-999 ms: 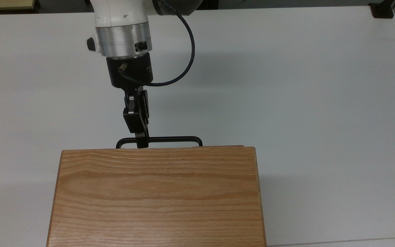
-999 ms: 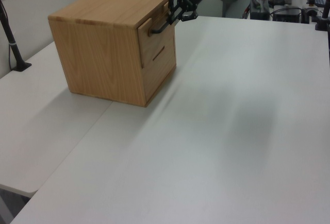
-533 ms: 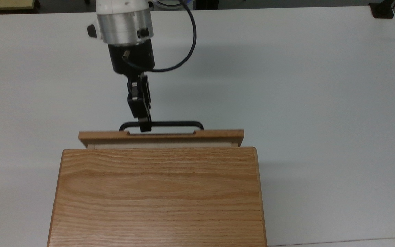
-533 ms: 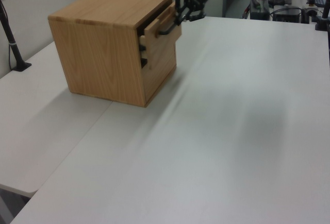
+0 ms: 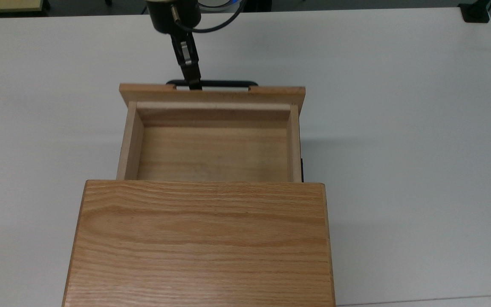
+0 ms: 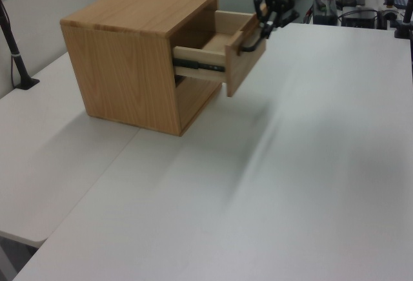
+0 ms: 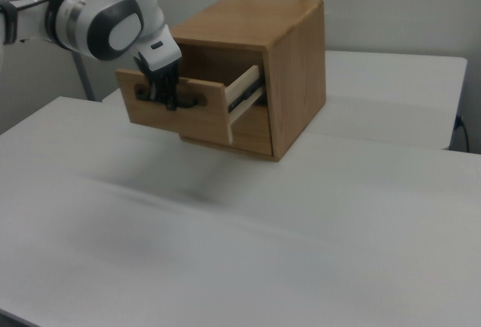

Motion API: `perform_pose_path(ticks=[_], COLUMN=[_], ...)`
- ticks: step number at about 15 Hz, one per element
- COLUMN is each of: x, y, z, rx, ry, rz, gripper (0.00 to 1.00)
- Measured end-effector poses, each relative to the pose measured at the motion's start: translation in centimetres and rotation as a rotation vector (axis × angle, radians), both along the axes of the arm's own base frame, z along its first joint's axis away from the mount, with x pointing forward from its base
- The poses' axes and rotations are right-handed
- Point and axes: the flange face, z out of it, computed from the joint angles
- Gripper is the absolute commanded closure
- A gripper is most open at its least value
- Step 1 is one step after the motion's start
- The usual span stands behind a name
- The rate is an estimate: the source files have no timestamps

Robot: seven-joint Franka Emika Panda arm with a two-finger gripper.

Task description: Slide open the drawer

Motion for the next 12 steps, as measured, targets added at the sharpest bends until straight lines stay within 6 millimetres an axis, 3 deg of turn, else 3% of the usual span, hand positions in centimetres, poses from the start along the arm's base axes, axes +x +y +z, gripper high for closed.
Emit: perform_pose_path(ticks=[1, 2, 4, 5, 6, 9, 12], x=[-0.8, -1.7, -2.9, -3.2, -3.4, -3.9, -5.1], y=[0.0, 0.0, 0.2, 0.4, 0.6, 1.2, 1.2], z=[0.2, 0.3, 0.4, 0.5, 0.5, 1.6, 5.2], rx=[-0.009, -0.025, -0.043, -0.053, -0.061, -0.082, -0.114], ry=[0.035, 0.075, 0.127, 0.135, 0.143, 0.127, 0.083], rz=[0.02, 0.046, 0.077, 0.118, 0.139, 0.187, 0.218], gripper=[0.99, 0.82, 0.31, 0.11, 0.01, 0.0, 0.0])
